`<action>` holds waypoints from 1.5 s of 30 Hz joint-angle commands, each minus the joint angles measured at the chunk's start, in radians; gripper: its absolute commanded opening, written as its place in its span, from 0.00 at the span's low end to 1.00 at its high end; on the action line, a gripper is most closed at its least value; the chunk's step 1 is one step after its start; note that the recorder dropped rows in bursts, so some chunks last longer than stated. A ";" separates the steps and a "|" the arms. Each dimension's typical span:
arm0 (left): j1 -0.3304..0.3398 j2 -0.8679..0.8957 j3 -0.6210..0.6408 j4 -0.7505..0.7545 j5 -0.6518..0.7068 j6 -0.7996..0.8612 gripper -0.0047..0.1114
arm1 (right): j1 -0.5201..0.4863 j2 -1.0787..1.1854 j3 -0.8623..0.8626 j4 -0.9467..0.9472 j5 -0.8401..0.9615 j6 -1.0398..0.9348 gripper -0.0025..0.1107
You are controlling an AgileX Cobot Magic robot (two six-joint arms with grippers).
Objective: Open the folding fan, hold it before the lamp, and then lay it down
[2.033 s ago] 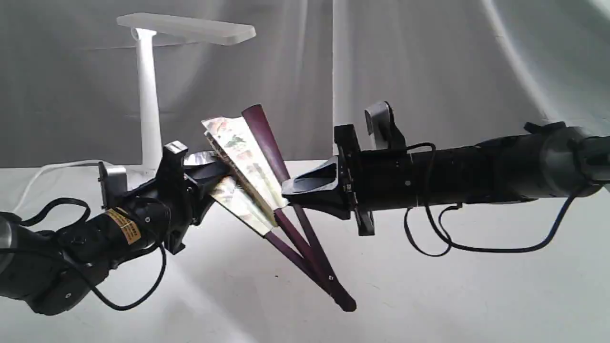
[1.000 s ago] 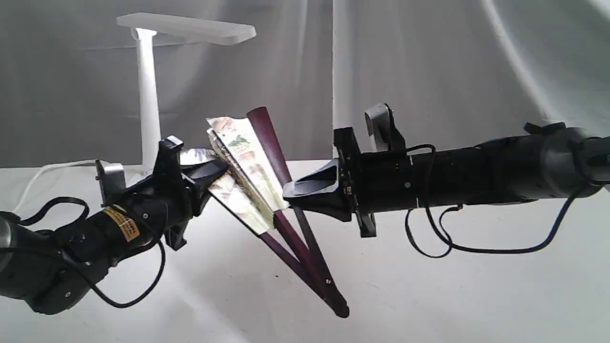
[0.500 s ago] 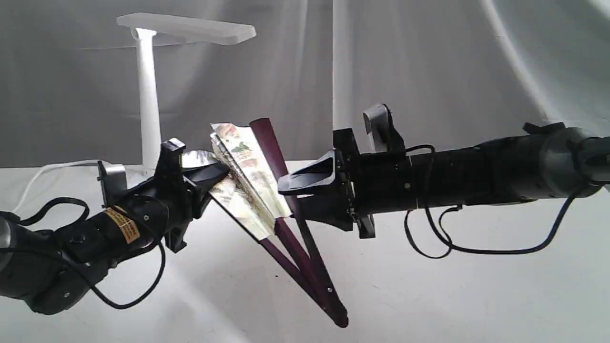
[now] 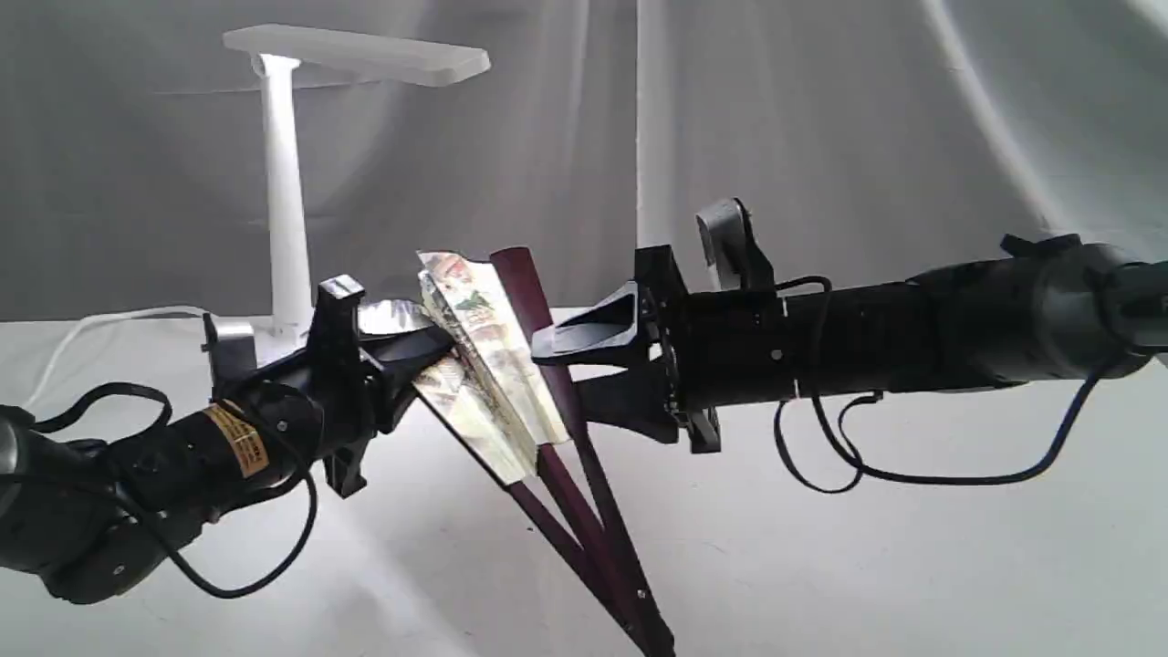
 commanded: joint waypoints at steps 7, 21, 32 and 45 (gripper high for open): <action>0.004 -0.004 -0.002 0.177 -0.062 -0.068 0.04 | -0.047 -0.015 -0.007 0.049 0.007 -0.012 0.48; 0.004 -0.004 -0.002 0.264 -0.144 -0.148 0.04 | -0.097 -0.015 -0.007 -0.106 0.036 -0.015 0.48; 0.027 -0.004 -0.002 0.385 -0.178 -0.200 0.04 | -0.164 -0.015 -0.007 -0.139 0.068 -0.009 0.48; 0.027 -0.004 -0.002 0.496 -0.178 -0.221 0.04 | -0.151 -0.015 -0.007 -0.162 0.068 -0.062 0.48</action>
